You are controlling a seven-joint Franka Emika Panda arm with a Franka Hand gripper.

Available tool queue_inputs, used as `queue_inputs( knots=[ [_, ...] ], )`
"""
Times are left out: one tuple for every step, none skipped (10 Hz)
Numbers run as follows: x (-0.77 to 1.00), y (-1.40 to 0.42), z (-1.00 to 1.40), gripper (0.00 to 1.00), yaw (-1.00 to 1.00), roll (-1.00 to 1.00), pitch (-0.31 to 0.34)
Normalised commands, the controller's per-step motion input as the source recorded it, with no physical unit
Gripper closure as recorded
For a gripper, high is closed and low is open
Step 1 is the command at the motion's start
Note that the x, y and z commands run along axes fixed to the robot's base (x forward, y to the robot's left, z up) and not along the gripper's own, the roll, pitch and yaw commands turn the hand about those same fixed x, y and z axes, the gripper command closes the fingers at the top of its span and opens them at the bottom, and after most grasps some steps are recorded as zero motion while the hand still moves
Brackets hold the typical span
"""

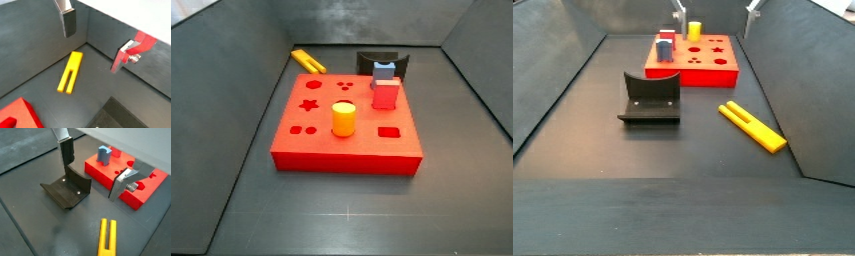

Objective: Pick up the square-circle object. Move up. Rotate the square-circle object. Place the square-circle object on the fixture. Regrasp the square-circle object. Move to above the board. Insert the square-circle object.
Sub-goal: Pick up the square-circle object.

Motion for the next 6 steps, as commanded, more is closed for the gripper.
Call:
queue_inputs(
  knots=[
    [0.05, 0.0, -0.76, 0.0, 1.0, -0.02, 0.0],
    [0.05, 0.0, -0.78, 0.0, 1.0, -0.03, 0.013],
    [0.06, -0.06, -0.82, 0.0, 0.99, 0.0, 0.051],
    [0.02, -0.15, -0.82, 0.0, 0.91, 0.0, 0.05],
    [-0.02, -0.29, -0.83, 0.0, 0.65, 0.0, 0.033],
    [-0.4, -0.26, -0.88, 0.0, 0.42, 0.0, -0.057]
  ],
)
